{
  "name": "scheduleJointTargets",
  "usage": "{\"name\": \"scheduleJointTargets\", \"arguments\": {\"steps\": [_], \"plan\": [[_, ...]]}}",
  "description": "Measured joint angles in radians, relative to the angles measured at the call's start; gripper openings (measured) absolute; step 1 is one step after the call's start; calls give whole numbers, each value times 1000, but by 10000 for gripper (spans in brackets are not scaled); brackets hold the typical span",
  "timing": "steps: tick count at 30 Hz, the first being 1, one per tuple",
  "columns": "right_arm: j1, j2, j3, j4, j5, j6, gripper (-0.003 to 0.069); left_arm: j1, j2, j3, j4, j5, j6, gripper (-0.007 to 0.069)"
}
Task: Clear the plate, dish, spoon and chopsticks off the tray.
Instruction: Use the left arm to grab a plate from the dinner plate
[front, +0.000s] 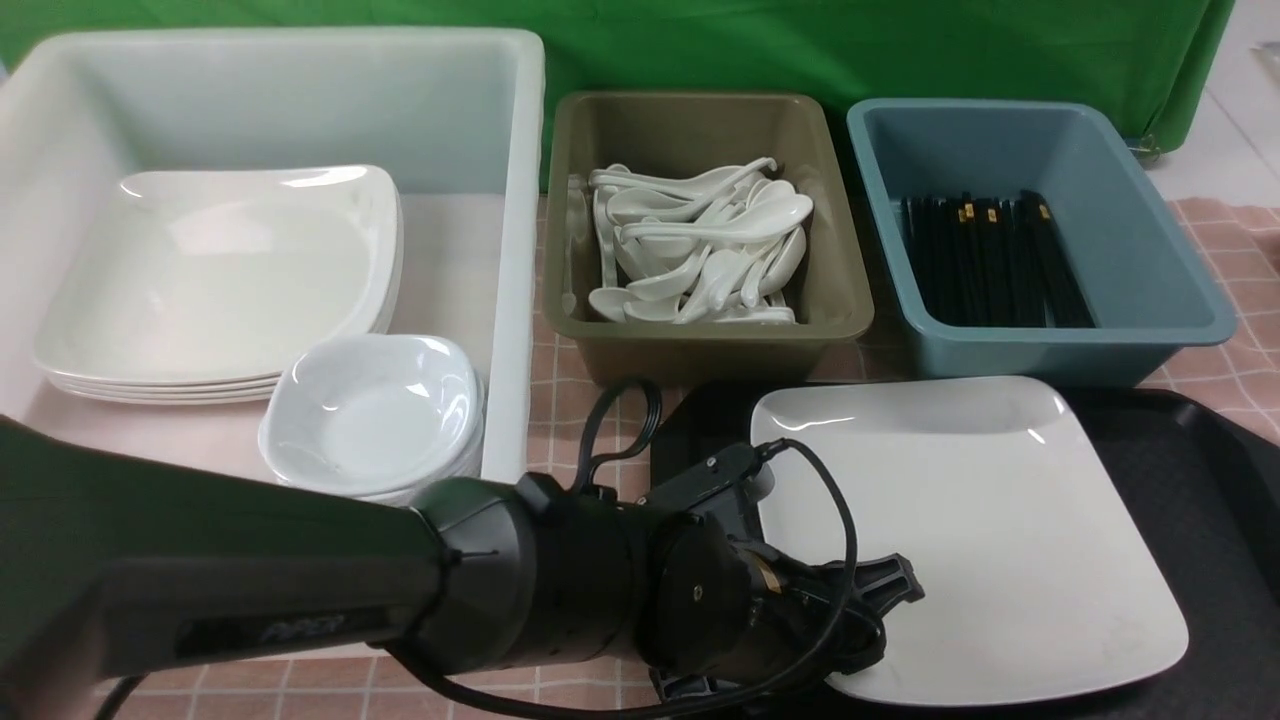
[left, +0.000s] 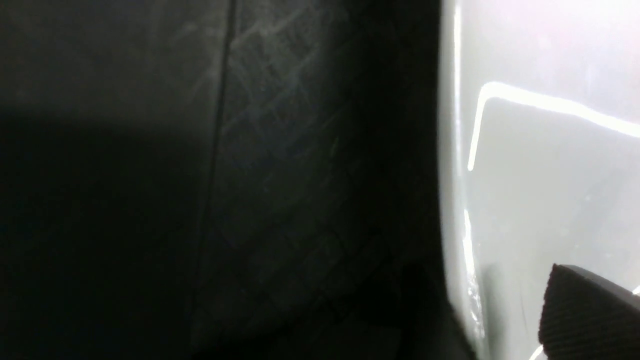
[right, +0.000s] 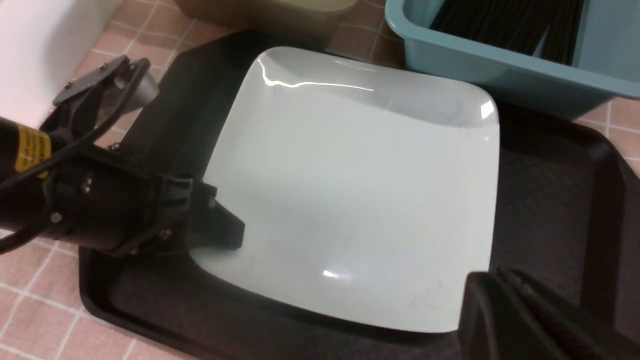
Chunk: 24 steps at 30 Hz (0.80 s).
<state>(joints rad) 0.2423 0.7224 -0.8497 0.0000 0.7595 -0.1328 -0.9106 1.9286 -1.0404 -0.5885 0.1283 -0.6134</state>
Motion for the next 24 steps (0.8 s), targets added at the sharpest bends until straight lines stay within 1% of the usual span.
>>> {"name": "scheduleJointTargets", "arguments": {"steps": [4,9,10,11,12,18,21,24], "plan": [[0,0,0,0,0,0,30,0,9,-4,-18,-8,0,242],[0,0,0,0,-1,0,30,0,11,-5,-19,-6,0,151],[0,0,0,0,-1,0,30,0,11,-5,-19,-6,0,146],[0,0,0,0,-1,0,30,0,10,-5,-26,-6,1,104],[0,0,0,0,-1,0,30,-1,8,-5,-29,-9,5,91],[0,0,0,0,0,0,30,-30,-52,-1,-12,2,63,56],[0,0,0,0,-1,-3,30,-31,-122,-1,33,33,87,22],[0,0,0,0,-4,-9,30,-31,-186,0,66,66,90,17]]}}
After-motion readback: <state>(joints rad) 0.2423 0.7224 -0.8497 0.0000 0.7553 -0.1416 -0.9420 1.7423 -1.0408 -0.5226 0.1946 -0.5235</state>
